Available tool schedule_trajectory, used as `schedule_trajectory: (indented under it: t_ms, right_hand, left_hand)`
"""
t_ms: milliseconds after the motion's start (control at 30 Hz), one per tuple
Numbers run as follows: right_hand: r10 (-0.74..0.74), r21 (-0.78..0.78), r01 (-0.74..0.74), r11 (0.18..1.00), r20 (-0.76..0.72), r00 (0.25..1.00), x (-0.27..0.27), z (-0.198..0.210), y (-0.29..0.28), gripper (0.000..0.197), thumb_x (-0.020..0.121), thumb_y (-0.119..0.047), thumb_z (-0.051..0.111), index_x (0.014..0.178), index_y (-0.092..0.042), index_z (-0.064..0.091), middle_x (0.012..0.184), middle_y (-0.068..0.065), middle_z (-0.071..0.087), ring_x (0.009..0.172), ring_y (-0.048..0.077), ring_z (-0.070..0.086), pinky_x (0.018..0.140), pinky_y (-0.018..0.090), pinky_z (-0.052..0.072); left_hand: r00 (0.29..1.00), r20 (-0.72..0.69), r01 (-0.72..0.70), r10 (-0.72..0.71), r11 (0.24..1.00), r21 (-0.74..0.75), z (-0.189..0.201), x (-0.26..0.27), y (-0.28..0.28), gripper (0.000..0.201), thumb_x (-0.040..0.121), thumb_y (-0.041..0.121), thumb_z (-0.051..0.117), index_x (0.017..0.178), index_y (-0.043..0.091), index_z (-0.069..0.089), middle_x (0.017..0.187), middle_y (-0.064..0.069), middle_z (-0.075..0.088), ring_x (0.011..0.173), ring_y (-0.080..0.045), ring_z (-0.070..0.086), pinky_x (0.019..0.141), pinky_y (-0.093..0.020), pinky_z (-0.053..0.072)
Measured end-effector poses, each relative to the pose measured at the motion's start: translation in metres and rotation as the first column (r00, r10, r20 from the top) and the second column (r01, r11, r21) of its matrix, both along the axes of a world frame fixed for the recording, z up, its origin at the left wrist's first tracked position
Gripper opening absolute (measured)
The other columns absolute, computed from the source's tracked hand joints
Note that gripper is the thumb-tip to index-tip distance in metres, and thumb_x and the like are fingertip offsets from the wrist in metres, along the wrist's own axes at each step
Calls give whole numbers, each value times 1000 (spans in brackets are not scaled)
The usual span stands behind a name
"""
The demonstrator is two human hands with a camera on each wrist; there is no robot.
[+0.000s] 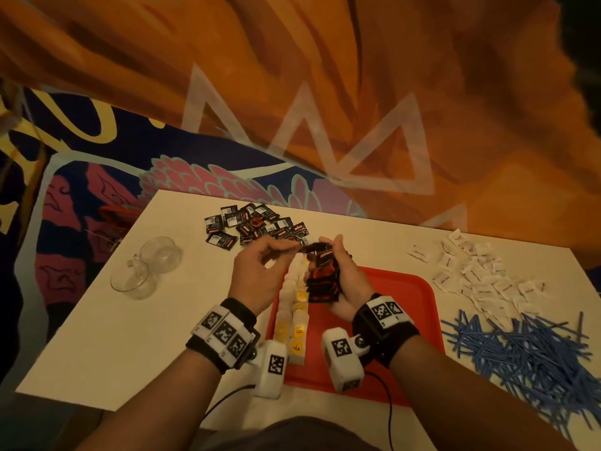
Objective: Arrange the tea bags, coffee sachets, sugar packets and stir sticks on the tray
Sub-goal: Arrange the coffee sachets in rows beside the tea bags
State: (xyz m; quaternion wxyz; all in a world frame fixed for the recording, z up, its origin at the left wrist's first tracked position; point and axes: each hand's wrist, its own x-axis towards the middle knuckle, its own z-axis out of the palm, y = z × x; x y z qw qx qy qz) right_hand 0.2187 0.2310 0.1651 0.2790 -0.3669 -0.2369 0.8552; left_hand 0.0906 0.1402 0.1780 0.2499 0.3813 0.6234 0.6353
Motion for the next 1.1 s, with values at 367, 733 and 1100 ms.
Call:
schedule_trajectory:
  t_ms: [367,733,1100]
  right_hand:
    - [28,61,-19,998,-152,988,13,3,6,26,84,2,56,100,-18,63,92,12,64,74,25,65,66,36,56]
    - [84,551,-176,816,187,979,12,8,1,42,67,2,45,102,-11,64,80,11,66,80,27,64,70,34,55]
    - [-106,764,-544,346,608,787,42,12,24,65,74,-33,80,130,-37,47,130,-8,51,123,12,48,104,46,45]
  left_hand:
    - [942,-199,255,-270,962,-98,-21,21,-5,27,79,17,61,94,39,70,115,23,69,129,-8,49,108,-25,37]
    - [517,842,472,-152,872,-132,-17,29,3,34,84,14,62,115,-1,62,106,-19,67,93,-30,69,79,-37,59]
    - [797,604,285,23,867,-408,-20,30,9,9,93,8,63,100,8,69,99,-13,72,90,-23,68,75,-35,53]
